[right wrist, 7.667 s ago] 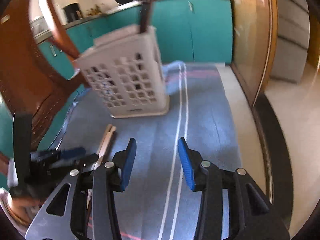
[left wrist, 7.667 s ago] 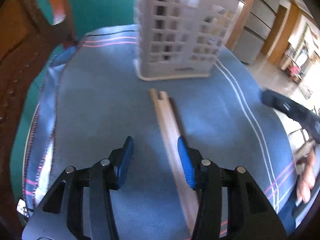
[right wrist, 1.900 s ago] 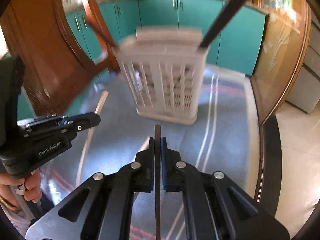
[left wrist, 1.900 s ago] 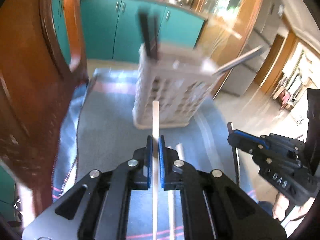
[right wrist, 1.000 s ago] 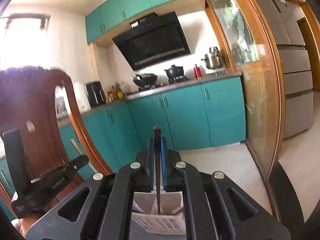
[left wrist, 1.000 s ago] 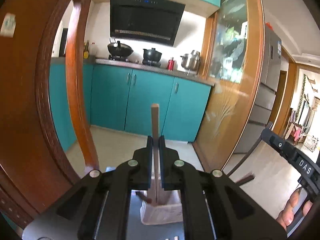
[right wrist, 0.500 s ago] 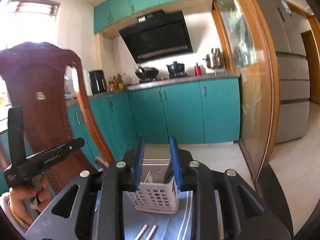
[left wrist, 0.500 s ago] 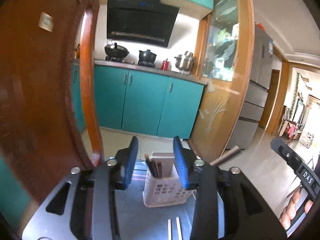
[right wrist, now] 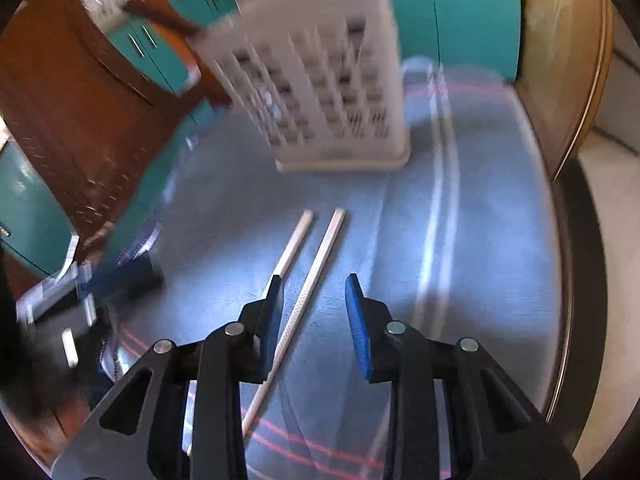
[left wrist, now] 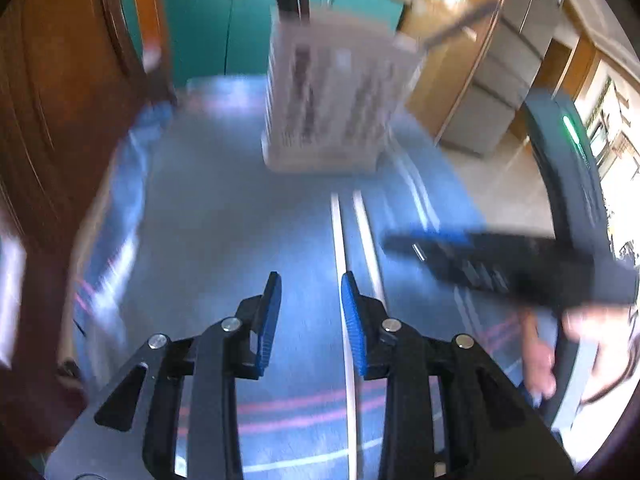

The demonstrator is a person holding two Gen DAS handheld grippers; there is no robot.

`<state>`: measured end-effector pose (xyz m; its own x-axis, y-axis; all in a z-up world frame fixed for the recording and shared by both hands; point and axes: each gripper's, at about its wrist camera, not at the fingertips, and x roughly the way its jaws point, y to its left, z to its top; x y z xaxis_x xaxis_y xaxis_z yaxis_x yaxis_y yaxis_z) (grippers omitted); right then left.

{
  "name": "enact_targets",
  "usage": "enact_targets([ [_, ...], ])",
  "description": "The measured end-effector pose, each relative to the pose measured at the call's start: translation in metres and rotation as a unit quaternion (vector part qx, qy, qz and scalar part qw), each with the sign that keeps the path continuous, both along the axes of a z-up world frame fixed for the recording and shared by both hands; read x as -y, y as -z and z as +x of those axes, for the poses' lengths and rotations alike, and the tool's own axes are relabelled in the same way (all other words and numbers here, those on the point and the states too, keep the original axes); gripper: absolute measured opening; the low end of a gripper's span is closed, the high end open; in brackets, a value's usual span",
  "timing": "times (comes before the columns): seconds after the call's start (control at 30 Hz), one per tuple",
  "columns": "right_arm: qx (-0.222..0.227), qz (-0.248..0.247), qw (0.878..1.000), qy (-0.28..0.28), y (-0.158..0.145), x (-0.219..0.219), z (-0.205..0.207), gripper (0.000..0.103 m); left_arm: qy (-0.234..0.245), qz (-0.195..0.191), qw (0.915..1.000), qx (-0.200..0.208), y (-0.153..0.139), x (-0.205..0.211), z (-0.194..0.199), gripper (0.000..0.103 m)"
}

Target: Organize utensils

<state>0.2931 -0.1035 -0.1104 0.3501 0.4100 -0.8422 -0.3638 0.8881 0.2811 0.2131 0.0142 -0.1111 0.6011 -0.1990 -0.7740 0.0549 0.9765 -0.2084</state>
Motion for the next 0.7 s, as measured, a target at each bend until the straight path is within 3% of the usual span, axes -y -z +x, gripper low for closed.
enact_targets([
  [0.1,-0.009,-0.028,1.000,-0.002,0.014,-0.015,0.008,0.032,0.008,-0.007,0.9995,-0.028,0.019,0.007,-0.005,0.032],
  [0.23,0.013,-0.058,0.998,-0.012,0.015,-0.028,0.007,0.031,0.010,-0.016,0.9988,-0.045,0.033,0.010,-0.014,0.031],
  [0.3,0.018,-0.071,0.997,-0.018,0.016,-0.028,0.005,0.014,0.011,-0.013,0.9989,-0.043,0.033,0.011,-0.016,0.032],
  [0.4,0.008,-0.065,0.998,-0.026,0.016,-0.020,0.003,0.011,0.011,-0.018,0.9987,-0.047,0.032,0.011,-0.018,0.031],
  [0.53,0.005,-0.061,0.998,-0.006,0.012,0.001,0.010,0.008,0.014,-0.030,0.9975,-0.063,0.033,0.015,-0.022,0.008],
  [0.7,-0.009,-0.029,1.000,-0.002,0.016,0.020,0.009,0.008,0.033,-0.033,0.9963,-0.073,0.033,0.028,-0.026,0.008],
])
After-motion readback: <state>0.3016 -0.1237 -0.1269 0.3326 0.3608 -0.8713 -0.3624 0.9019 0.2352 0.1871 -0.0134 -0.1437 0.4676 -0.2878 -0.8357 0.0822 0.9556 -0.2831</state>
